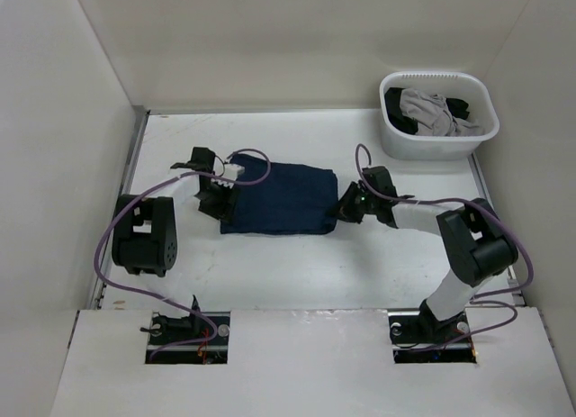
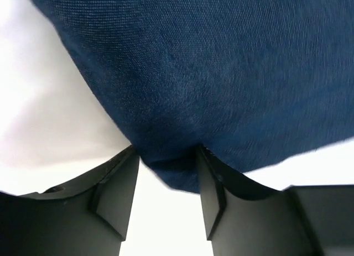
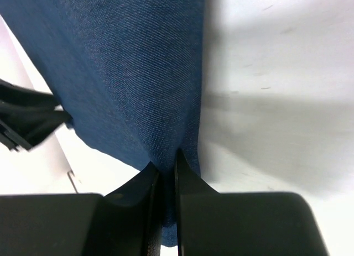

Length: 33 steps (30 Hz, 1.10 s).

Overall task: Fold and stack the trousers
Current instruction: Fold the trousers

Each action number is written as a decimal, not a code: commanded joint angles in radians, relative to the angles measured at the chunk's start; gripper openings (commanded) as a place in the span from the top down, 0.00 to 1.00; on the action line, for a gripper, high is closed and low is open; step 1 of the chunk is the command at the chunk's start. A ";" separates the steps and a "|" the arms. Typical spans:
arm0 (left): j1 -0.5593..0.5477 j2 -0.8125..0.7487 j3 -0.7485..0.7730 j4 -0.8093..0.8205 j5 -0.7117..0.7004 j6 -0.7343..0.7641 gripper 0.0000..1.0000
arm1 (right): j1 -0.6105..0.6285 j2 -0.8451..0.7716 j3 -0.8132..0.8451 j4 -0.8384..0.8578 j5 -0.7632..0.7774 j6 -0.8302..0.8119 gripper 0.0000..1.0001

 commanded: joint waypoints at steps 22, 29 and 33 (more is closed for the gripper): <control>0.179 -0.390 0.102 -0.102 0.006 -0.094 0.46 | -0.132 -0.384 0.341 -0.818 0.375 -0.575 0.00; 0.359 -0.455 0.140 0.142 -0.244 -0.154 0.38 | -0.126 -0.410 0.539 -1.033 0.681 -0.584 0.00; 0.385 -0.445 0.177 0.168 -0.335 -0.090 0.35 | -0.211 -0.519 0.506 -1.001 0.727 -0.584 0.00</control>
